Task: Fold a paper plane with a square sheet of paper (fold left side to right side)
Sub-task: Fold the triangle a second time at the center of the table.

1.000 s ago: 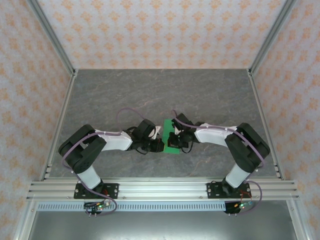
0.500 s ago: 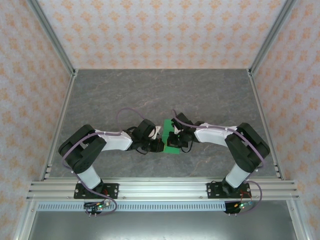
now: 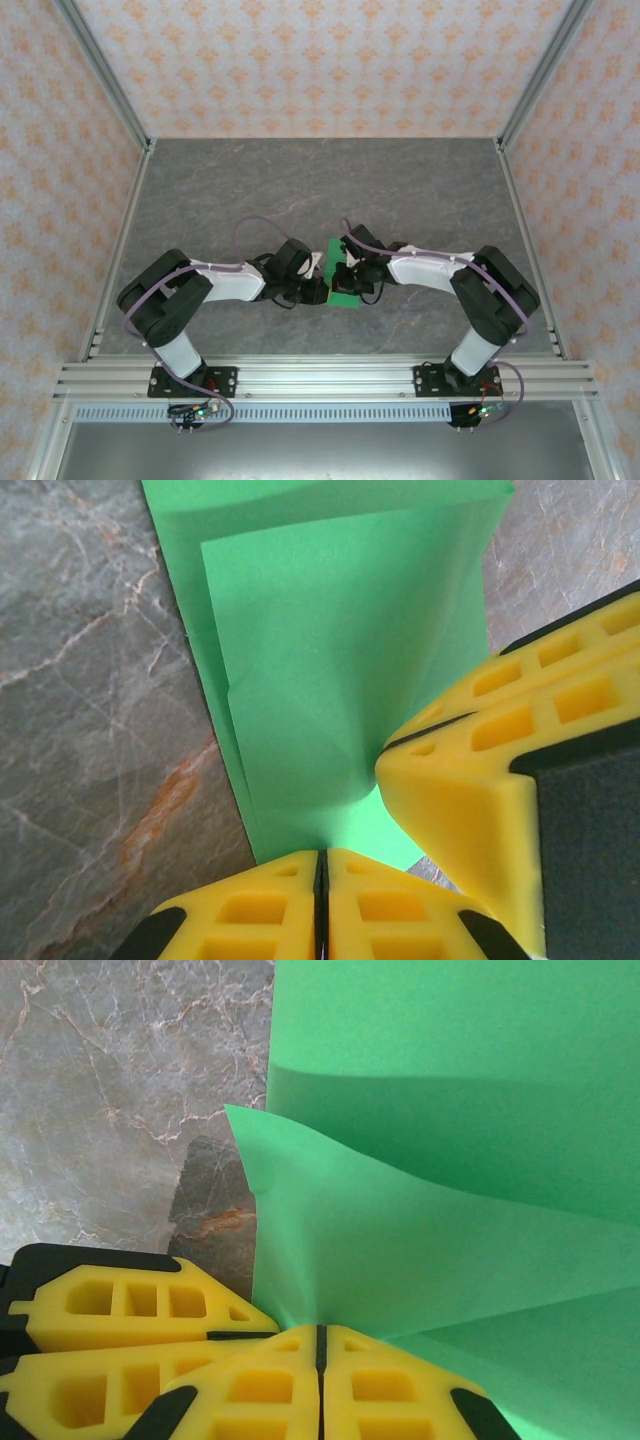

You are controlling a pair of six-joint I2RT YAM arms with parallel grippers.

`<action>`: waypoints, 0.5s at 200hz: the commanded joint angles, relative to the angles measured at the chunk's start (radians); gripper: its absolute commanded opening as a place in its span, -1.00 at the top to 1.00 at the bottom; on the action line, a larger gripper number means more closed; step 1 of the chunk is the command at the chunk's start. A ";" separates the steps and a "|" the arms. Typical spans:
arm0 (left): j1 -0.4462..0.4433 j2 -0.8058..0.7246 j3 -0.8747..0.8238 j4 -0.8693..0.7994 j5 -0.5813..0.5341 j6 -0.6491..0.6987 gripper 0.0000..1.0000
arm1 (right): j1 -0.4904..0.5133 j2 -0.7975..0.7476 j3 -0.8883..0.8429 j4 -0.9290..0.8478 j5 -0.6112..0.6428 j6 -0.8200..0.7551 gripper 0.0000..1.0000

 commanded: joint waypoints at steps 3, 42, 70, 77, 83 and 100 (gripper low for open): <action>-0.009 0.011 -0.007 -0.103 -0.097 0.010 0.82 | 0.006 0.005 0.034 -0.007 0.013 0.000 0.83; -0.009 0.010 -0.008 -0.108 -0.103 0.010 0.82 | 0.006 0.039 0.042 -0.046 0.044 -0.006 0.83; -0.010 0.007 -0.009 -0.112 -0.106 0.010 0.82 | 0.006 0.061 0.043 -0.077 0.070 -0.016 0.83; -0.011 0.007 -0.009 -0.112 -0.107 0.010 0.82 | 0.006 0.065 0.044 -0.091 0.079 -0.020 0.84; -0.011 0.007 -0.010 -0.113 -0.108 0.010 0.82 | 0.006 0.067 0.046 -0.101 0.088 -0.024 0.84; -0.010 0.006 -0.012 -0.116 -0.111 0.010 0.82 | 0.006 0.074 0.048 -0.121 0.108 -0.032 0.84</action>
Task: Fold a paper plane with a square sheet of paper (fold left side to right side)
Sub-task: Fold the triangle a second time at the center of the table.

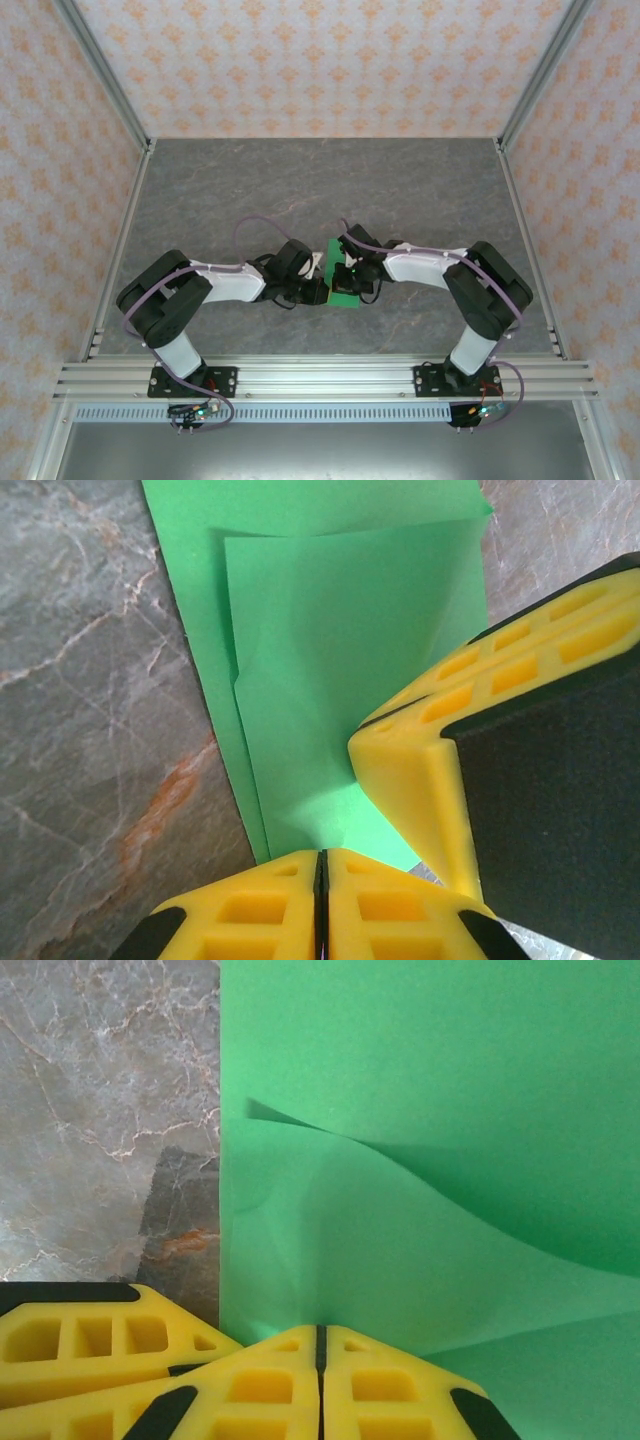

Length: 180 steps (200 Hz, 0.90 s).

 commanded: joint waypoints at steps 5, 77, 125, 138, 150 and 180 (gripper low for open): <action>-0.005 0.012 -0.013 -0.111 -0.091 0.009 0.82 | 0.006 0.028 0.016 -0.089 0.086 -0.032 0.84; -0.004 0.013 -0.024 -0.117 -0.099 0.009 0.83 | -0.018 0.025 0.042 -0.143 0.116 -0.073 0.83; -0.005 0.015 -0.032 -0.111 -0.099 0.010 0.83 | -0.070 0.009 0.045 -0.172 0.120 -0.112 0.83; -0.004 0.015 -0.032 -0.110 -0.099 0.010 0.84 | -0.090 0.009 0.044 -0.175 0.120 -0.121 0.83; -0.005 0.015 -0.031 -0.110 -0.099 0.010 0.84 | -0.106 0.009 0.044 -0.182 0.123 -0.132 0.83; -0.005 0.013 -0.033 -0.111 -0.099 0.010 0.84 | -0.149 0.009 0.050 -0.202 0.120 -0.161 0.83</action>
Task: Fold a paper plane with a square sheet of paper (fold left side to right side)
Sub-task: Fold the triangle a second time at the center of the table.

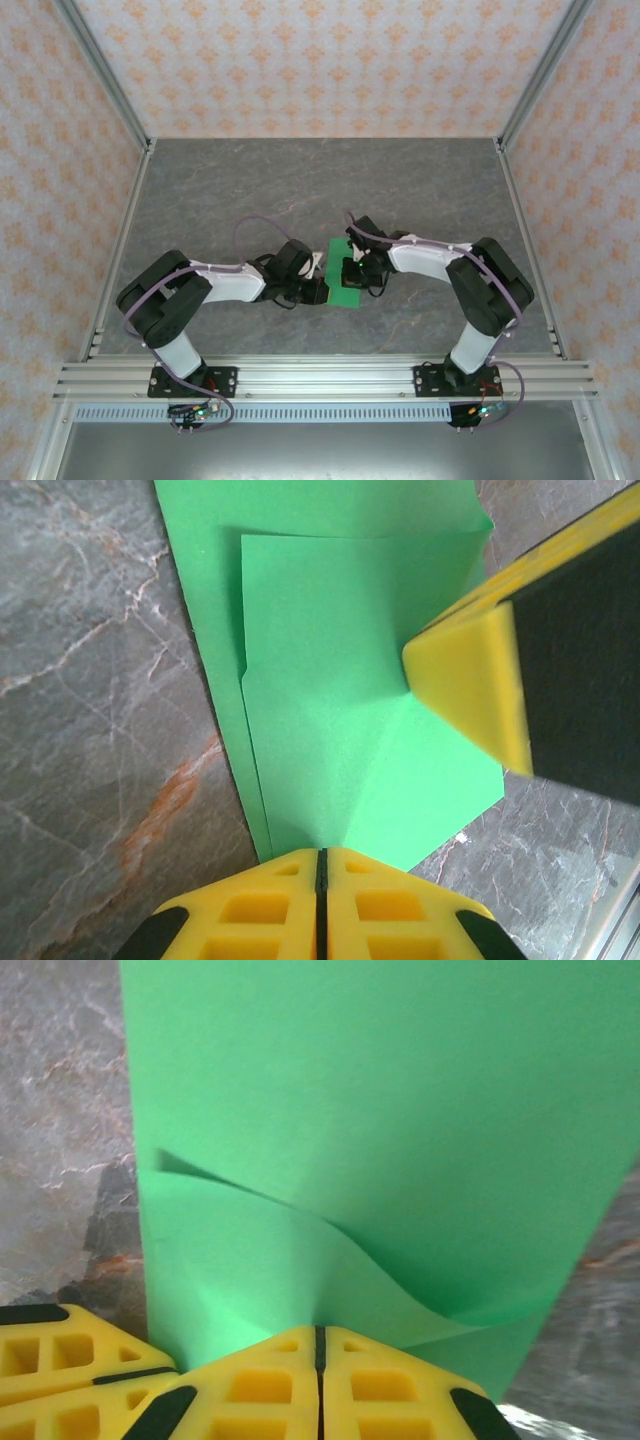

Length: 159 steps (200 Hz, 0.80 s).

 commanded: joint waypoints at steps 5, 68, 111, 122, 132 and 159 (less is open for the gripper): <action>-0.005 0.013 -0.032 -0.113 -0.093 0.010 0.84 | -0.063 -0.001 0.007 -0.092 0.106 -0.051 0.83; -0.004 0.000 -0.030 -0.116 -0.092 0.010 0.84 | -0.162 0.001 0.001 -0.132 0.124 -0.119 0.83; -0.004 -0.015 -0.026 -0.112 -0.085 0.010 0.83 | -0.183 -0.051 0.036 -0.190 0.143 -0.147 0.83; -0.005 -0.019 -0.022 -0.109 -0.083 0.010 0.83 | -0.184 -0.090 0.039 -0.184 0.114 -0.139 0.83; -0.005 -0.023 -0.018 -0.111 -0.082 0.010 0.83 | -0.182 -0.132 0.037 -0.179 0.095 -0.127 0.83; -0.009 -0.029 -0.009 -0.105 -0.079 0.009 0.83 | -0.148 -0.205 0.025 -0.139 0.016 -0.088 0.83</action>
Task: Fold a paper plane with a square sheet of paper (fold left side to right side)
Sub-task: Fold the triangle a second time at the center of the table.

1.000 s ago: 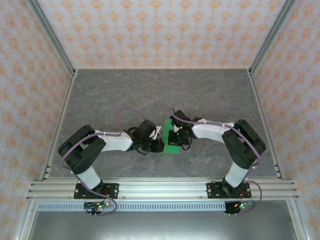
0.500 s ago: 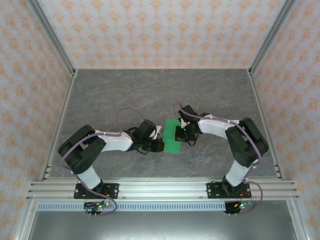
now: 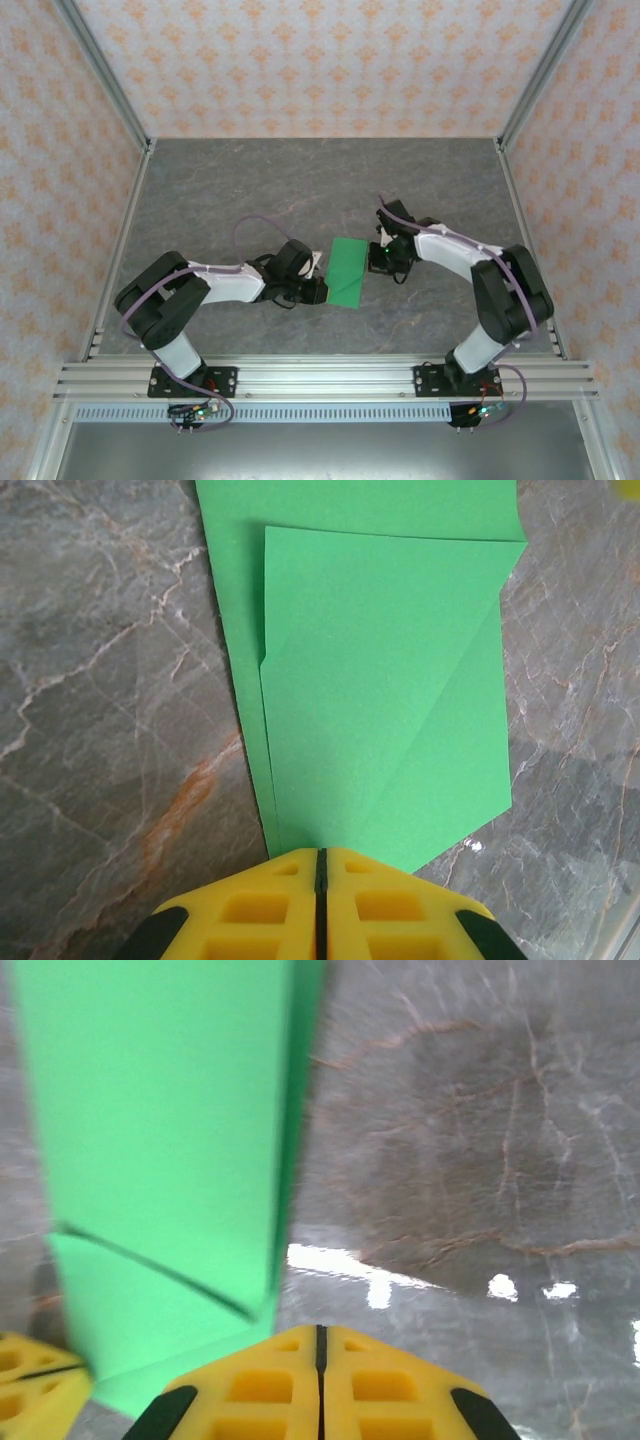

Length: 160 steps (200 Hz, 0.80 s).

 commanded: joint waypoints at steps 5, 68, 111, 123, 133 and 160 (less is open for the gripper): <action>-0.004 -0.014 -0.007 -0.089 -0.050 0.010 0.83 | 0.038 -0.077 0.002 0.018 -0.061 0.035 0.83; -0.011 0.000 0.016 -0.085 -0.044 0.008 0.82 | 0.110 0.077 -0.003 0.180 -0.163 0.112 0.83; -0.011 -0.015 0.037 -0.085 -0.031 0.005 0.81 | 0.109 0.148 0.009 0.138 -0.114 0.096 0.83; -0.011 -0.023 0.051 -0.088 -0.026 0.004 0.80 | 0.109 0.161 0.006 0.119 -0.098 0.091 0.83; -0.011 -0.025 0.067 -0.089 -0.015 0.003 0.80 | 0.109 0.169 0.002 0.106 -0.085 0.089 0.83; -0.011 -0.012 0.104 -0.069 0.035 -0.010 0.81 | 0.109 0.178 -0.005 0.089 -0.060 0.082 0.83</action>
